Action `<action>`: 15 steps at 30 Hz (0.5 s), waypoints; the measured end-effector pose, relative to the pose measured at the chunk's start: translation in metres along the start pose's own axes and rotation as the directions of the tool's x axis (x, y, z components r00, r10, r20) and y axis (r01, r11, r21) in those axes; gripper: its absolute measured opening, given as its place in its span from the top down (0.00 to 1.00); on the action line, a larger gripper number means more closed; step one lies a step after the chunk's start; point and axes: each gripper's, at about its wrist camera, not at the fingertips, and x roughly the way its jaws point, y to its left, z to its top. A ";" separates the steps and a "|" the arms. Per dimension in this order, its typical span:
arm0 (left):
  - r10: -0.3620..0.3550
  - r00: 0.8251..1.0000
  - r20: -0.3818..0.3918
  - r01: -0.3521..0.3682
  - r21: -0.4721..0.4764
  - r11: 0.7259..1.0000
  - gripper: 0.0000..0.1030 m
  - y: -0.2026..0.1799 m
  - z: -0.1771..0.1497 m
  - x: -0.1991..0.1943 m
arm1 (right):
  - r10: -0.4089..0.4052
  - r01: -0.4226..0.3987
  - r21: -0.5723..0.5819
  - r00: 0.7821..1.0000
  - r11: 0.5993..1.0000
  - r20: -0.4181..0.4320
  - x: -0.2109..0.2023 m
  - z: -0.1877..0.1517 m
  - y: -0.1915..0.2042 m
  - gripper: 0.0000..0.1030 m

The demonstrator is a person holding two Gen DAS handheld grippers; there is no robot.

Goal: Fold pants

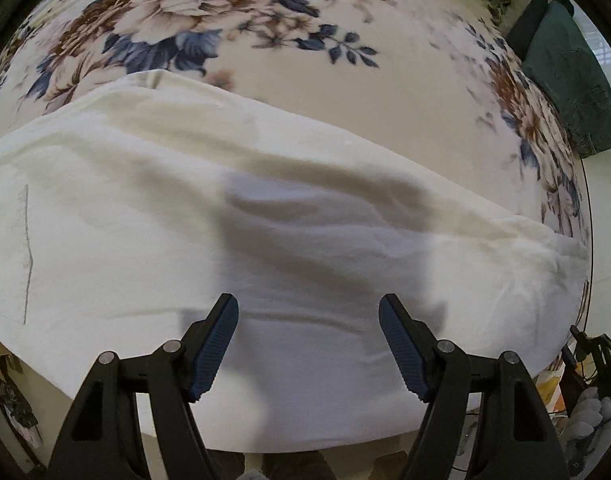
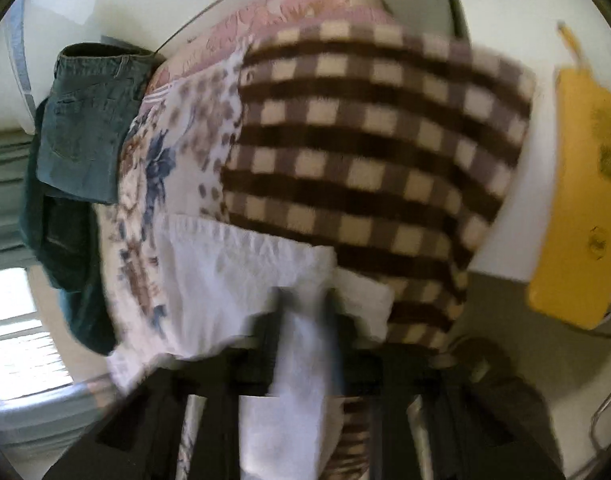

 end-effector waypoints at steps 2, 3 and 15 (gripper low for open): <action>-0.002 1.000 -0.004 0.002 0.003 1.000 0.31 -0.003 -0.001 -0.002 | -0.028 0.028 -0.011 0.999 1.000 0.037 -0.018 -0.004 0.000 0.97; -0.005 1.000 -0.002 0.005 0.007 1.000 0.31 -0.004 -0.001 -0.004 | -0.026 0.027 -0.010 0.999 1.000 0.042 -0.025 -0.006 -0.002 0.97; 0.010 0.999 -0.049 -0.006 0.085 0.996 0.31 -0.026 0.002 0.023 | -0.028 0.019 -0.113 0.997 0.993 -0.078 -0.020 -0.006 -0.025 0.29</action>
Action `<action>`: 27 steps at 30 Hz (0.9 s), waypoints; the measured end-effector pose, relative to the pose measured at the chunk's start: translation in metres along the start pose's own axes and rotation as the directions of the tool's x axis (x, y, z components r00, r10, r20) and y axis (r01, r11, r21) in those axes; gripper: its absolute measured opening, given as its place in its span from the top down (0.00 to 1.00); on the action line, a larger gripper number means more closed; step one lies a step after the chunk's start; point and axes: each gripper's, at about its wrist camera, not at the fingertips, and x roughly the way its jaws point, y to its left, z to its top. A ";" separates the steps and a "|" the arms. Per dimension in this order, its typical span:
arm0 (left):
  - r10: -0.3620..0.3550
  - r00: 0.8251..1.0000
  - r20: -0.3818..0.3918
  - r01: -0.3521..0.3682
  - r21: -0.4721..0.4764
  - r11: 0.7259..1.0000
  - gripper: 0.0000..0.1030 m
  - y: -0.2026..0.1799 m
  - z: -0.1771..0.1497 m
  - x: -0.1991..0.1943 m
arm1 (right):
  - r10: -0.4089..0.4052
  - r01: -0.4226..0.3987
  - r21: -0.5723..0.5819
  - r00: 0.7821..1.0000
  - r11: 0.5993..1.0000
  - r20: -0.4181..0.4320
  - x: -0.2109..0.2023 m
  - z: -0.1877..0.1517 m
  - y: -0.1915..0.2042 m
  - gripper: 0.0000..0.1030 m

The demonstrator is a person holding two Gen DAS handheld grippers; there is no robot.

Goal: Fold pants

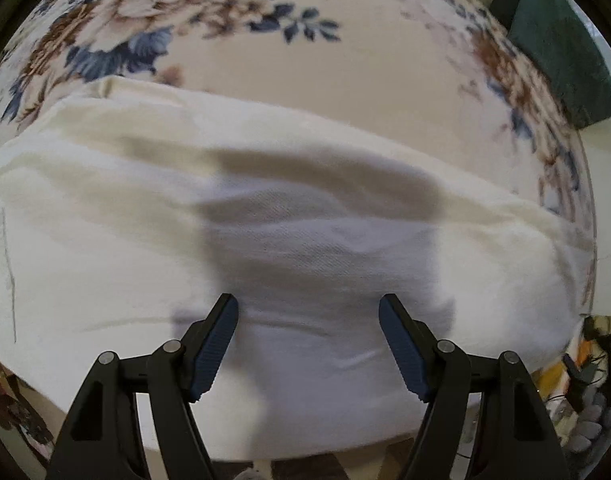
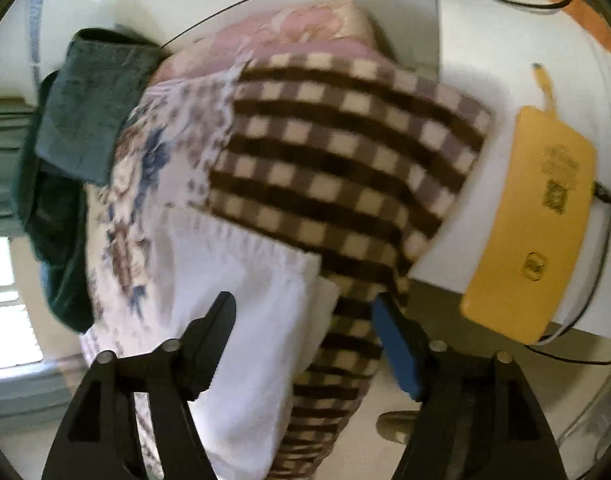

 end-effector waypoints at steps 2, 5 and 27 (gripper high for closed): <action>0.003 1.000 -0.006 -0.003 0.013 1.000 0.27 0.001 0.000 0.010 | -0.015 0.013 -0.022 0.998 1.000 -0.067 0.021 -0.003 -0.001 0.29; -0.066 0.998 -0.014 0.066 0.028 0.997 0.00 -0.001 0.002 0.019 | 0.047 -0.049 -0.023 0.995 0.999 -0.084 0.038 -0.007 -0.001 0.41; 0.078 0.997 -0.006 -0.078 0.011 0.997 0.00 -0.017 0.005 0.042 | 0.282 -0.284 -0.133 0.959 0.949 -0.033 0.070 0.006 0.032 0.77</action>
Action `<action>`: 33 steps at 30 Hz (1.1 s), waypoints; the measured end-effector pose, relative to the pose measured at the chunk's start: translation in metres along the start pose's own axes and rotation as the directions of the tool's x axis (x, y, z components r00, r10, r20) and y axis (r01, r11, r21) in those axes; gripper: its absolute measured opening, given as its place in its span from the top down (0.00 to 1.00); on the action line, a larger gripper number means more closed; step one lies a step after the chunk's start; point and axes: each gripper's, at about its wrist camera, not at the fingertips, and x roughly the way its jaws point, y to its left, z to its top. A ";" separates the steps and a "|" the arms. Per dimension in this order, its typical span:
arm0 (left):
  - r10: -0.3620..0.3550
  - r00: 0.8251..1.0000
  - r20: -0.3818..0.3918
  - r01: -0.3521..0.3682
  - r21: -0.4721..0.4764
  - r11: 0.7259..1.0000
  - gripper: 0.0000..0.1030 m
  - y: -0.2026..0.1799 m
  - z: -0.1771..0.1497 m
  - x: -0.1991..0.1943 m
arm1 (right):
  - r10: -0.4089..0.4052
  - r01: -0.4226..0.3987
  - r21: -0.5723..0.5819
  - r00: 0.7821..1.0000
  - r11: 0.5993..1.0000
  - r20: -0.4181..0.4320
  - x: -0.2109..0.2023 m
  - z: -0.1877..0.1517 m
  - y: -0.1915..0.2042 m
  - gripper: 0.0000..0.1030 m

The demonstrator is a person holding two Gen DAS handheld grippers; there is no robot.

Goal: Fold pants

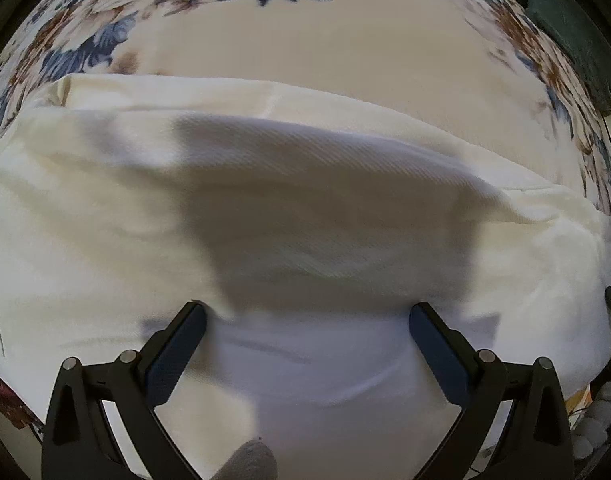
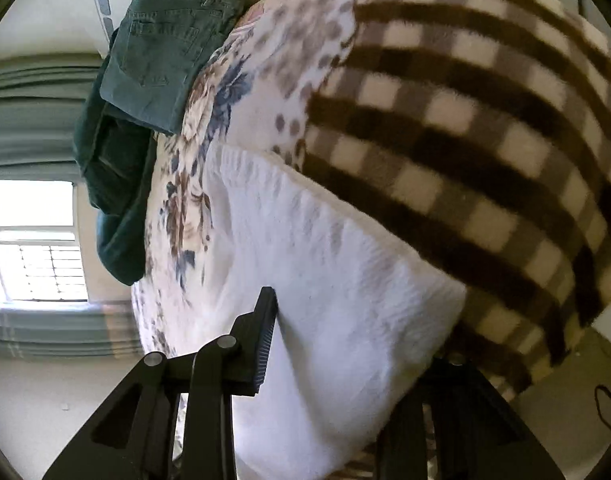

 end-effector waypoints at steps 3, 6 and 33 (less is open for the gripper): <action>-0.019 1.000 -0.008 0.019 -0.009 1.000 0.00 0.004 0.001 -0.003 | -0.004 0.004 -0.001 0.999 1.000 0.045 -0.011 0.002 0.011 0.90; -0.077 0.996 0.044 0.079 -0.036 0.996 0.00 0.014 0.001 -0.018 | -0.023 0.029 -0.060 0.996 0.998 0.087 -0.025 -0.008 0.042 0.91; -0.045 0.989 0.138 0.096 -0.389 0.916 0.00 0.289 -0.063 -0.098 | -0.362 0.034 -0.761 0.893 0.648 -0.269 0.174 -0.398 0.246 0.76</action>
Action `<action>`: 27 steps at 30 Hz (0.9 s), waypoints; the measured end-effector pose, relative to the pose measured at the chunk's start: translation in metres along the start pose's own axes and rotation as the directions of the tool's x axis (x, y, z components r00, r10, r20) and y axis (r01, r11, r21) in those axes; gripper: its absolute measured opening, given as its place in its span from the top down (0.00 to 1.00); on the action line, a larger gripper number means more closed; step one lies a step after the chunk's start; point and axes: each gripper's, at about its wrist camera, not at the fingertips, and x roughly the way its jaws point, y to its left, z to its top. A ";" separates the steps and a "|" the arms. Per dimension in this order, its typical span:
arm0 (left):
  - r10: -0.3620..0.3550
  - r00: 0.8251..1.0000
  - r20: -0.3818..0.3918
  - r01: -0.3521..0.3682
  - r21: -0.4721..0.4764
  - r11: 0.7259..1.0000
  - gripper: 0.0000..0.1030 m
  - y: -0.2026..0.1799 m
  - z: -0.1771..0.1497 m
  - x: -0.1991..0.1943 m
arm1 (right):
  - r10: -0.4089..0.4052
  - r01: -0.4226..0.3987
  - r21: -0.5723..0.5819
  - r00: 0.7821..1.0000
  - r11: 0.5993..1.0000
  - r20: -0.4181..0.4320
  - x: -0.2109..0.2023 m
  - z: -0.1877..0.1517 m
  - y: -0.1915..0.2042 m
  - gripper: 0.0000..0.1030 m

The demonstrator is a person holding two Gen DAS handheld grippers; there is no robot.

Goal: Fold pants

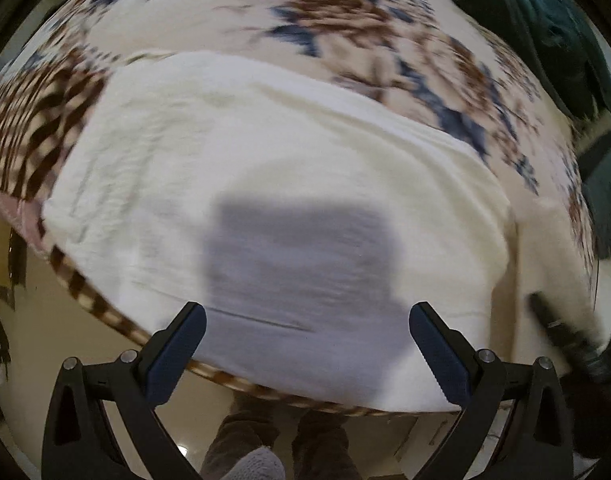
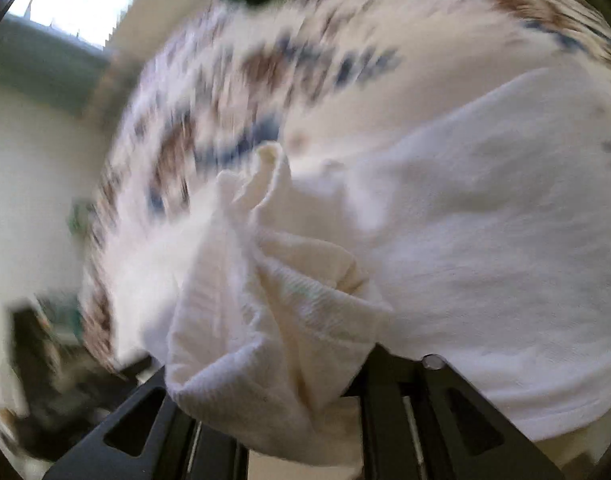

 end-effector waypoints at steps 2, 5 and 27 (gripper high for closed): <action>0.001 1.000 0.004 -0.001 -0.032 0.999 0.00 0.015 0.004 -0.001 | 0.039 -0.043 -0.055 0.996 0.998 -0.076 0.008 -0.011 0.019 0.52; -0.003 1.000 0.014 0.004 -0.076 0.997 0.00 0.033 0.011 -0.006 | 0.193 -0.205 -0.071 0.969 0.976 -0.154 -0.002 -0.021 0.031 0.41; -0.104 0.994 -0.044 0.112 0.285 0.952 0.71 -0.118 0.043 0.069 | -0.306 0.311 0.167 0.950 0.935 -0.058 -0.059 0.110 -0.160 0.39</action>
